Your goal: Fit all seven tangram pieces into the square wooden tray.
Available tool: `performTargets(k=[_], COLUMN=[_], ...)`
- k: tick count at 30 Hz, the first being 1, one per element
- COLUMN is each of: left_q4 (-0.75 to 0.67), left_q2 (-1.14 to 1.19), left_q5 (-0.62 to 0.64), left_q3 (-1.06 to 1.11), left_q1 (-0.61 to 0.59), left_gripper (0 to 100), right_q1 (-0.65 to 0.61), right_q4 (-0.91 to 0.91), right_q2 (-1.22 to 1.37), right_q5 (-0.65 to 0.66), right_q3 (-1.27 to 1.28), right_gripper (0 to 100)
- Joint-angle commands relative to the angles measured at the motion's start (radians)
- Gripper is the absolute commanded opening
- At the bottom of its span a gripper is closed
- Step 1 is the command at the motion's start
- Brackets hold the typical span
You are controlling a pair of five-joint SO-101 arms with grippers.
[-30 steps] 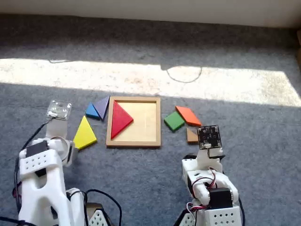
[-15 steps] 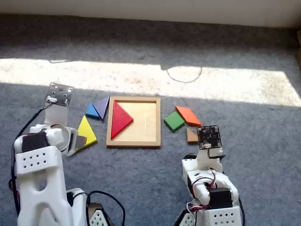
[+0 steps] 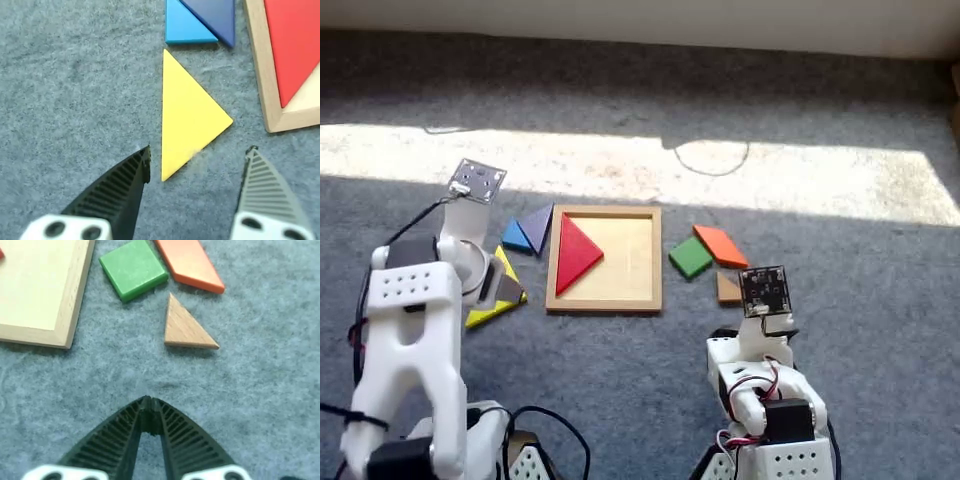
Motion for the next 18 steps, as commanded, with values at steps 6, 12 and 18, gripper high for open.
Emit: performTargets(k=[6,12,18], left_q4=[0.009,0.011,0.041], left_q2=[0.441,0.63,0.661], left_q5=[0.009,0.054,0.066], left_q3=[-0.292,-0.375,-0.418], left_q1=[0.018,0.028,0.042], left_gripper=[29,31,31], right_q1=[0.01,0.01,0.01], right_q4=[0.002,0.002,0.002], right_q2=[-0.013,-0.013,-0.013], right_q5=[0.008,0.008,0.008], right_q3=[0.094,0.094,0.094], right_gripper=[0.9,0.9,0.9])
